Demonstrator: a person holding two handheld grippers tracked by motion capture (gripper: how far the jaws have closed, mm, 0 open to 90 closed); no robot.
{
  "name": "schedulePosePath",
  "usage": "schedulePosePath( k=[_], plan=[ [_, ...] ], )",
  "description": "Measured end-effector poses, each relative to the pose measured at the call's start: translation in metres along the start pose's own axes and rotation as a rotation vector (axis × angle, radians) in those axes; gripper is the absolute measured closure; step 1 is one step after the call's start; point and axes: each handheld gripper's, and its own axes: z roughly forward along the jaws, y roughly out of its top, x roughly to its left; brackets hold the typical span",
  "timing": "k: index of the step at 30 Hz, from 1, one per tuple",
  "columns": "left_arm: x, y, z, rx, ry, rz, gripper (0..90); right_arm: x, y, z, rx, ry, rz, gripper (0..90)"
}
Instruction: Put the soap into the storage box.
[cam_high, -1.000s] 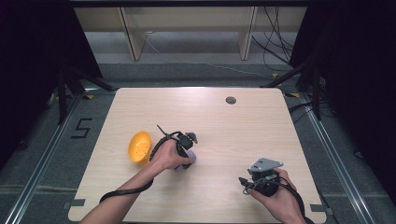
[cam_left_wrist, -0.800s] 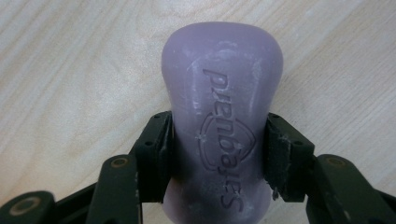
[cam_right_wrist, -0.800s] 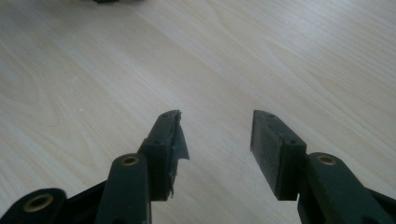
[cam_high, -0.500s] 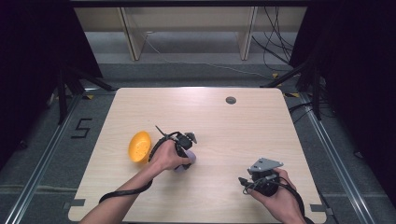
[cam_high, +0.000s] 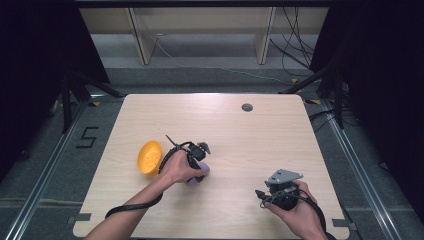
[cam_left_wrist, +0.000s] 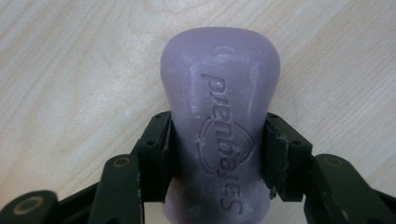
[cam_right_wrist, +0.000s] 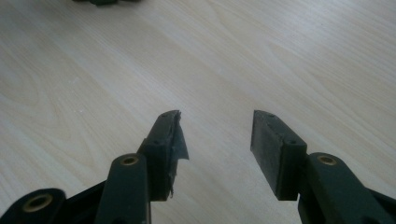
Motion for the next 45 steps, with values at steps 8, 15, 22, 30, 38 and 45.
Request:
schedulePosePath(
  k=[8, 15, 22, 30, 38, 45],
  plan=[
    [-0.002, -0.002, 0.000, -0.026, -0.003, 0.002, 48.4, 0.000, 0.000, -0.001, 0.000, -0.001, 0.004, 52.7],
    [-0.004, -0.003, -0.001, -0.035, 0.003, 0.005, 48.6, 0.000, 0.000, -0.001, -0.002, -0.003, 0.000, 52.6],
    [-0.002, -0.004, -0.006, -0.038, 0.001, 0.006, 48.6, 0.000, 0.000, -0.001, 0.001, -0.001, 0.004, 52.6],
    [-0.002, -0.006, -0.013, -0.078, 0.003, -0.001, 48.6, 0.000, 0.000, -0.001, -0.002, -0.004, 0.000, 52.5],
    [-0.001, -0.007, -0.018, -0.122, -0.003, -0.012, 48.7, 0.000, 0.000, -0.001, -0.003, -0.004, 0.000, 52.5],
    [-0.001, -0.010, -0.022, -0.166, 0.006, -0.015, 48.7, -0.001, 0.000, -0.001, -0.004, -0.004, 0.001, 52.5]
  ],
)
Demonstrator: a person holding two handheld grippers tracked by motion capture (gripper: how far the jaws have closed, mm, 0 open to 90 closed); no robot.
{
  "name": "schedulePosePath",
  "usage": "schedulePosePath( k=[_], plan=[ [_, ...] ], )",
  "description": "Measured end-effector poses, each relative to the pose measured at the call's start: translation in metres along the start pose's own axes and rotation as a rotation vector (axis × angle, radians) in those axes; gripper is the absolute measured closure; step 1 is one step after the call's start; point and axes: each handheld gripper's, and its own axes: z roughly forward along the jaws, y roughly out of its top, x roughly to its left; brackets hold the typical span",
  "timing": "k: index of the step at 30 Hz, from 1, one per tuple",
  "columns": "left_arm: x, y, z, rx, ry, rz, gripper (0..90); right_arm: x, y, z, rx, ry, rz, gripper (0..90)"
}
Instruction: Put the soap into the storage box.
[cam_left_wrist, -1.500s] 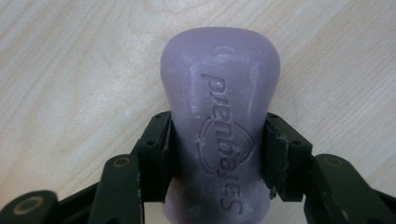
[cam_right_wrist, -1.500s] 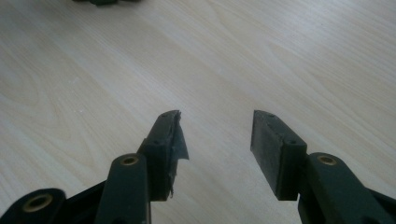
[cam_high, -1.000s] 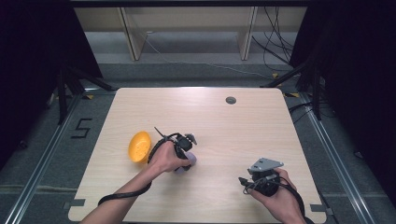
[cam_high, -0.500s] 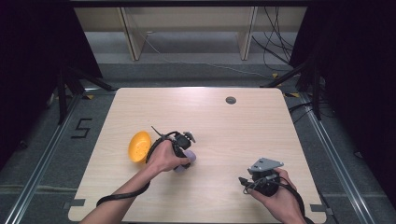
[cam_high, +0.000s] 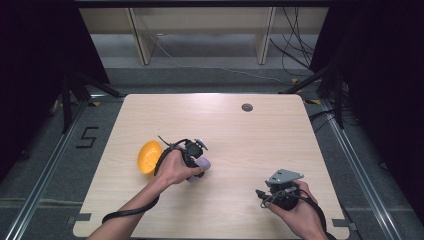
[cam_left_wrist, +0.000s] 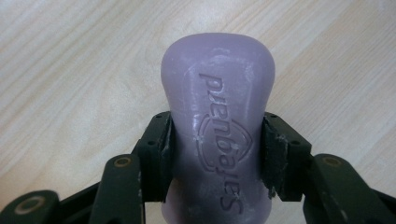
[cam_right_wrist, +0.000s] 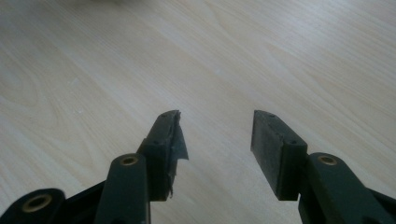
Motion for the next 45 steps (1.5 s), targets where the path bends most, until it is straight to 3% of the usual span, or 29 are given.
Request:
schedulePosePath(
  k=[7, 9, 12, 19, 21, 23, 34, 45],
  plan=[
    [0.002, -0.002, -0.004, -0.046, -0.001, -0.002, 48.8, 0.001, 0.000, 0.000, -0.006, 0.000, 0.013, 52.5],
    [-0.001, -0.004, -0.003, -0.088, 0.001, -0.043, 48.8, 0.000, 0.000, 0.000, -0.007, -0.001, 0.003, 52.4],
    [0.000, -0.005, -0.005, -0.099, 0.002, -0.043, 48.8, 0.000, 0.000, 0.000, -0.005, -0.001, 0.003, 52.4],
    [0.002, -0.009, -0.011, -0.114, 0.012, -0.078, 48.8, 0.001, 0.000, -0.001, 0.004, 0.005, 0.020, 52.3],
    [0.002, -0.009, -0.013, -0.116, 0.035, -0.089, 48.8, 0.001, 0.000, -0.001, 0.002, 0.004, 0.016, 52.4],
    [0.003, -0.010, -0.014, -0.126, 0.035, -0.119, 48.7, 0.001, 0.000, -0.001, 0.002, 0.004, 0.016, 52.3],
    [0.008, -0.012, -0.021, -0.124, 0.065, -0.149, 48.8, 0.002, 0.001, -0.002, 0.001, 0.003, 0.023, 52.2],
    [0.013, -0.013, -0.024, -0.131, 0.065, -0.180, 48.8, 0.002, 0.001, -0.002, -0.005, 0.003, 0.023, 51.6]
  ],
)
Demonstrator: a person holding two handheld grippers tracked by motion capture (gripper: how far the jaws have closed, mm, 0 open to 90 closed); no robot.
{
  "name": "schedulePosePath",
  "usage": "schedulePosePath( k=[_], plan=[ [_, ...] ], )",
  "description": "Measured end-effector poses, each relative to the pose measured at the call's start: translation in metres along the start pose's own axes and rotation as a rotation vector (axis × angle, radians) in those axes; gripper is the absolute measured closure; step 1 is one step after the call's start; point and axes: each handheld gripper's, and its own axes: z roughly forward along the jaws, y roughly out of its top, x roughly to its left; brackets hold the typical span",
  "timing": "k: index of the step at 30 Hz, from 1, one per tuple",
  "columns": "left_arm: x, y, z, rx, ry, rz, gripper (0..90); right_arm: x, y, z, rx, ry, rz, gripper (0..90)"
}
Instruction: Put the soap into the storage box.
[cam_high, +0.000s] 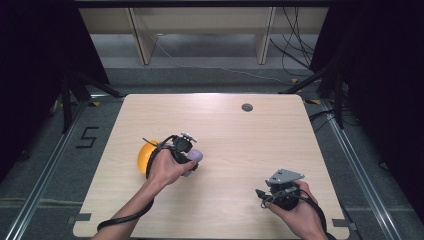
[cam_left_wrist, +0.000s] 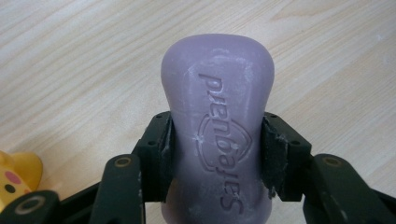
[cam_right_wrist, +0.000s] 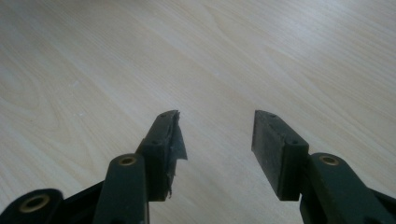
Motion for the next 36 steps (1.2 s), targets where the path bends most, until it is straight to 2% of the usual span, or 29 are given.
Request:
schedulePosePath(
  k=[1, 2, 4, 5, 7, 11, 22, 24, 36],
  plan=[
    [0.001, 0.000, 0.000, 0.001, 0.002, 0.001, 48.8, -0.001, 0.000, 0.001, -0.005, -0.003, -0.013, 51.5],
    [0.001, 0.000, 0.000, 0.000, 0.006, 0.003, 48.8, 0.000, 0.000, 0.000, 0.000, 0.000, 0.002, 51.5],
    [0.004, 0.000, -0.002, -0.003, 0.000, 0.005, 48.8, 0.000, 0.000, 0.000, 0.000, 0.000, 0.003, 51.3],
    [0.004, 0.000, -0.002, -0.007, 0.005, -0.009, 48.8, 0.000, 0.000, 0.000, 0.000, 0.000, 0.003, 51.3],
    [0.007, 0.001, -0.004, -0.002, 0.001, -0.005, 48.8, 0.000, 0.000, 0.000, 0.000, 0.002, 0.007, 51.3],
    [0.010, 0.002, -0.008, -0.016, 0.009, -0.030, 48.8, 0.000, 0.000, 0.000, -0.001, 0.001, 0.003, 51.2],
    [0.019, 0.002, -0.014, -0.026, 0.021, -0.062, 48.8, 0.000, 0.000, 0.000, -0.003, 0.001, -0.001, 51.2],
    [0.021, 0.002, -0.015, -0.022, 0.019, -0.055, 48.8, 0.000, 0.001, 0.000, -0.005, 0.000, 0.001, 51.2],
    [0.028, 0.002, -0.020, -0.029, 0.034, -0.075, 48.9, 0.001, 0.001, 0.000, -0.006, 0.000, 0.000, 51.1]
  ],
)
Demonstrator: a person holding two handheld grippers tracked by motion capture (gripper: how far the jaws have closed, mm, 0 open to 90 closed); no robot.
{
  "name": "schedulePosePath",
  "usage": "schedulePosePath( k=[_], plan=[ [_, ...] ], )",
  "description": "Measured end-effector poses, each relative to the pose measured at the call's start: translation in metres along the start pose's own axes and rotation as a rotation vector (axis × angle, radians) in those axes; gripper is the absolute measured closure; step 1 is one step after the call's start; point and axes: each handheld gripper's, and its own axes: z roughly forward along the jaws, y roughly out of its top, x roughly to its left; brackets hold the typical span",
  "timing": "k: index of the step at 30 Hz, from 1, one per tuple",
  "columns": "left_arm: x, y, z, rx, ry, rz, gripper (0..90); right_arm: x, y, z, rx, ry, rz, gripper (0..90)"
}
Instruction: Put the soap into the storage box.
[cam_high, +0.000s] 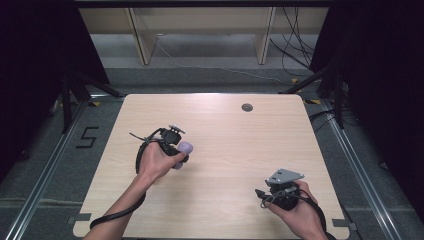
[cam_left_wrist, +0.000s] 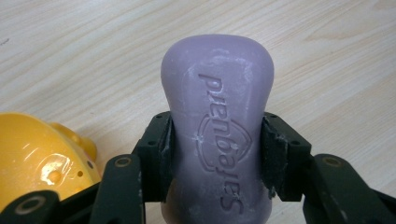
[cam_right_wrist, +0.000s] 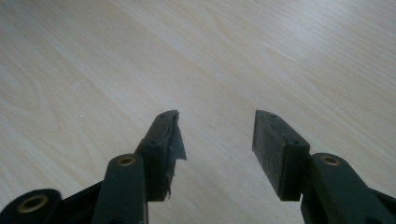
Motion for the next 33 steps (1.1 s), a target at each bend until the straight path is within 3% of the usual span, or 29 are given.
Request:
schedulePosePath(
  k=[33],
  plan=[
    [0.026, -0.001, -0.014, -0.026, 0.021, -0.050, 48.9, 0.000, 0.000, 0.001, -0.001, -0.003, -0.020, 51.1]
  ],
)
